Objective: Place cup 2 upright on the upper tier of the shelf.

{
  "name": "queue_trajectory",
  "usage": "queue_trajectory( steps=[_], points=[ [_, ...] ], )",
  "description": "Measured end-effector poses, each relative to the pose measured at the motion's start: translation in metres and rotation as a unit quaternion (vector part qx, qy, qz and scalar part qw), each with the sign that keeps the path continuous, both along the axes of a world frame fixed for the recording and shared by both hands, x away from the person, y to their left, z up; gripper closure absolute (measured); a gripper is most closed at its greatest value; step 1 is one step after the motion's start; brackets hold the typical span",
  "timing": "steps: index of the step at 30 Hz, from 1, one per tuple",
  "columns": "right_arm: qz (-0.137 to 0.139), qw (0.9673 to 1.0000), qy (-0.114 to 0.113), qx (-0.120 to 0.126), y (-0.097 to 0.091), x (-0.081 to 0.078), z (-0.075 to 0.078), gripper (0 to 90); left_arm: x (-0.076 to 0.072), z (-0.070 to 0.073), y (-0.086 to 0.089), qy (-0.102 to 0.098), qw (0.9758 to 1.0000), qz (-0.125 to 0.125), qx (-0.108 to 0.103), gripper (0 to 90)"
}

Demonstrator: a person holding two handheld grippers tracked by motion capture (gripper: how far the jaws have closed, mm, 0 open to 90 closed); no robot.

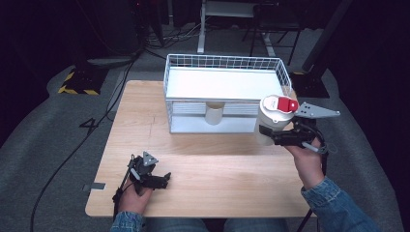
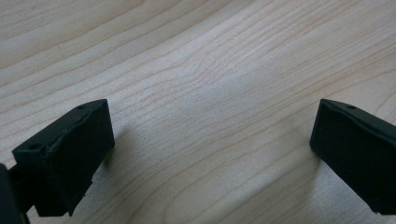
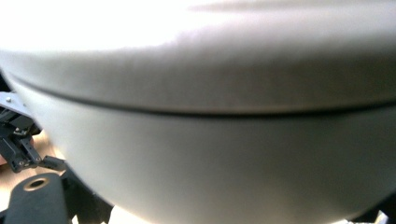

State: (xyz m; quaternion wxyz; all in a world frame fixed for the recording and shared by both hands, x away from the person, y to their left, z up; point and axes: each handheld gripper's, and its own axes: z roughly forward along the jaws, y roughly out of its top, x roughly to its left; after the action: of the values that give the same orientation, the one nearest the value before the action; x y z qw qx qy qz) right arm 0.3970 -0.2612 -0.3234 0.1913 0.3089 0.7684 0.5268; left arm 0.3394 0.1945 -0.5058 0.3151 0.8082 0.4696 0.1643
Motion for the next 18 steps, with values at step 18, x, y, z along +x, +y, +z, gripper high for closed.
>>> queue_trajectory(
  steps=[18],
  points=[
    [-0.004,0.9999,-0.011,0.013,0.004,0.022,0.035,13.2,0.001,0.0,0.0,-0.003,1.0,0.002,0.001,0.3]
  ],
)
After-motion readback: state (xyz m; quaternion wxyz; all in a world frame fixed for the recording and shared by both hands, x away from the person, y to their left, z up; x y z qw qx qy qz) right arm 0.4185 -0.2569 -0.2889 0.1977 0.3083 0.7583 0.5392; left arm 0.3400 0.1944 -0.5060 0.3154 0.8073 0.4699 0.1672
